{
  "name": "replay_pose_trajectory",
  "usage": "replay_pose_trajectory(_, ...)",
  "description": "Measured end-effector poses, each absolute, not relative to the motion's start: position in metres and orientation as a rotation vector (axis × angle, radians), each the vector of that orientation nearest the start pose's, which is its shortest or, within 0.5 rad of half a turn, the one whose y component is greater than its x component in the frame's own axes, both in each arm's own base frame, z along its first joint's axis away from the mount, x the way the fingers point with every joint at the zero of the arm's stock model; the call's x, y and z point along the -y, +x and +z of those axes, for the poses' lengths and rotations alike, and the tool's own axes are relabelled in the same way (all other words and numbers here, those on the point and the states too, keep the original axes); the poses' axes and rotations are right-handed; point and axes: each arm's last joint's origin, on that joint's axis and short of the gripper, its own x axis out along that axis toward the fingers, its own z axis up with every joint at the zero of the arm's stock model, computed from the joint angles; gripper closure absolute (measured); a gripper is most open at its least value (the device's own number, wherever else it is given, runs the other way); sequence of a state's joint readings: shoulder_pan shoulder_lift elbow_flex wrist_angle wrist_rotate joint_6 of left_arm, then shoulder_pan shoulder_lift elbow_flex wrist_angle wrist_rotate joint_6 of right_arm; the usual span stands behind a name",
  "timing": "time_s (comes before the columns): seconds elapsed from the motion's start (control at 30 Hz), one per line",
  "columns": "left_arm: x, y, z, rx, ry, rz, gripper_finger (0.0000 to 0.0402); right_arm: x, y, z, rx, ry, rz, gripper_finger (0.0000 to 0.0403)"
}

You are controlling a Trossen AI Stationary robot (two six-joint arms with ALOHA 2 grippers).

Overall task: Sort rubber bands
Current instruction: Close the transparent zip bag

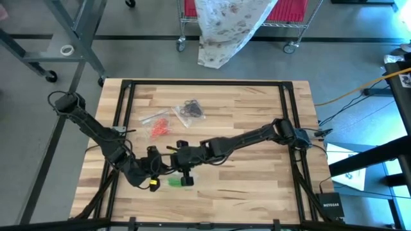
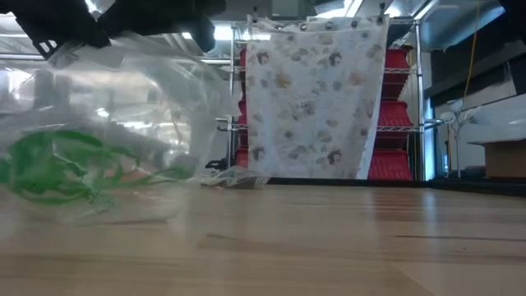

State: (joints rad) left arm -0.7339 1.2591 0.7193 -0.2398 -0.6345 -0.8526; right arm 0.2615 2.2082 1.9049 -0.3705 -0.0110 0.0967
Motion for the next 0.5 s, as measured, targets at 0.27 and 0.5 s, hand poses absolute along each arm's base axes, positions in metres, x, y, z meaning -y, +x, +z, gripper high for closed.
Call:
replay_pose_trajectory(0.27, 0.152, 0.187, 0.225, -0.491, -0.31, 0.204, 0.0401, -0.13, 0.477, 0.228, -0.845, 0.028, 0.243, 0.0397)
replay_pose_trajectory(0.5, 0.15, 0.186, 0.228, -0.48, -0.291, 0.201, 0.0401, -0.129, 0.477, 0.227, -0.852, 0.027, 0.231, 0.0397)
